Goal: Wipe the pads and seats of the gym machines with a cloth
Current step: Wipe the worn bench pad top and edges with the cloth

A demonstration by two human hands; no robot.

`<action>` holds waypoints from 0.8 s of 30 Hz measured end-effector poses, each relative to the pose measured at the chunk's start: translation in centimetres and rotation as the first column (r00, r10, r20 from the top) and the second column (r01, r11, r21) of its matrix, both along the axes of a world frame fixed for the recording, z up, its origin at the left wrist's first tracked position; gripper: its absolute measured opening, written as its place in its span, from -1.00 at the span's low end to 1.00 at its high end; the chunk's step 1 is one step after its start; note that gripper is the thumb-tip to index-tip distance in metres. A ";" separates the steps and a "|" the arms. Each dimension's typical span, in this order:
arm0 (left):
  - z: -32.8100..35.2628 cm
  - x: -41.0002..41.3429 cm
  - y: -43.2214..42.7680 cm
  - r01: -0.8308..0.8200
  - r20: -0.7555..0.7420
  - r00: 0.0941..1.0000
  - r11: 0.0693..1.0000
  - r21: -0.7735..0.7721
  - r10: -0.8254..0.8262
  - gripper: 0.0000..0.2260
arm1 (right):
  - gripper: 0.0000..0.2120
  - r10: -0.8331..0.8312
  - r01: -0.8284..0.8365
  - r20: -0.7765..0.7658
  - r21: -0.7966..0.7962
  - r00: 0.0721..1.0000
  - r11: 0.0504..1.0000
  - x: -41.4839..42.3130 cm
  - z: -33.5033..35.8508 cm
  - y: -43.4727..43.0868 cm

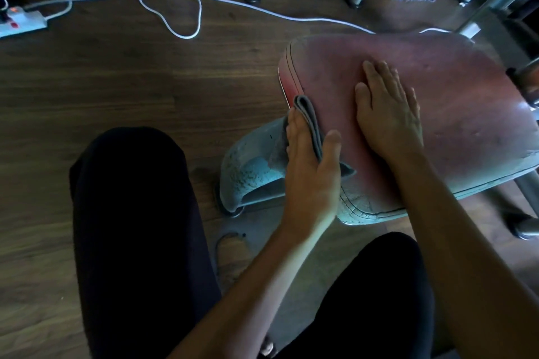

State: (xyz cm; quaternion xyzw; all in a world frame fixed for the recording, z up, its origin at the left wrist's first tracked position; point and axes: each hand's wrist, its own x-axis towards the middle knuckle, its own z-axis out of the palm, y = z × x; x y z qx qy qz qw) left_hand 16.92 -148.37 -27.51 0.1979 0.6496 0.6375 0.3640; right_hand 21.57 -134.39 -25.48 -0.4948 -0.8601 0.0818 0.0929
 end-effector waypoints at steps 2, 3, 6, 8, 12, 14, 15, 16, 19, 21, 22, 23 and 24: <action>0.5 -1.0 0.5 0.015 0.023 1.000 1.000 -0.015 -0.015 -0.32 | -0.51 -0.004 0.004 -0.005 -0.009 1.000 1.000 0.0 0.0 0.0; 0.6 -1.1 0.4 0.016 0.057 0.998 1.000 0.005 -0.016 -0.34 | -0.51 -0.004 0.004 -0.011 -0.011 1.000 1.000 -0.1 0.1 -0.1; 0.7 0.3 -1.3 0.012 0.105 0.994 0.996 0.085 -0.021 -0.32 | -0.51 0.000 -0.001 -0.017 -0.011 1.000 1.000 0.0 0.1 -0.2; 0.6 2.3 -3.0 0.039 0.109 0.993 0.994 0.099 -0.050 -0.33 | -0.51 0.001 -0.001 -0.015 -0.015 1.000 1.000 0.1 0.1 -0.1; 0.3 4.1 -4.6 0.057 0.110 0.992 0.994 0.093 -0.068 -0.30 | -0.51 0.008 -0.008 -0.013 -0.020 1.000 1.000 0.2 0.2 -0.1; 0.3 3.8 -3.9 0.041 0.084 0.995 0.996 0.082 -0.048 -0.27 | -0.51 0.003 -0.004 -0.009 -0.023 1.000 1.000 0.2 0.2 -0.1; 0.3 3.4 -3.5 0.030 0.075 0.997 0.997 0.071 -0.036 -0.26 | -0.51 0.002 -0.002 -0.007 -0.023 1.000 1.000 0.1 0.2 -0.2; 0.4 3.1 -3.2 0.024 0.066 0.997 0.998 0.054 -0.028 -0.25 | -0.51 0.000 0.000 -0.008 -0.021 1.000 1.000 0.1 0.1 -0.2; 0.5 2.4 -2.2 0.013 0.043 0.999 0.999 0.031 -0.014 -0.23 | -0.51 -0.001 0.001 -0.008 -0.009 1.000 1.000 0.0 0.0 -0.1; 0.5 1.8 -1.4 -0.019 0.038 0.999 0.999 0.042 0.017 -0.22 | -0.51 -0.004 0.004 -0.004 -0.011 1.000 1.000 0.0 -0.1 0.0; 0.5 1.4 -1.0 -0.033 0.040 0.999 0.999 0.043 0.031 -0.23 | -0.51 -0.004 0.004 -0.001 -0.015 1.000 1.000 0.0 -0.1 0.0; 0.7 1.0 -0.7 -0.037 0.056 0.998 0.998 0.047 0.034 -0.24 | -0.51 -0.003 0.003 0.001 -0.019 1.000 1.000 0.0 -0.1 0.0; 0.8 0.4 -0.3 -0.035 0.080 0.996 0.998 0.055 0.031 -0.27 | -0.51 -0.005 0.005 0.000 -0.025 1.000 1.000 0.0 0.0 0.0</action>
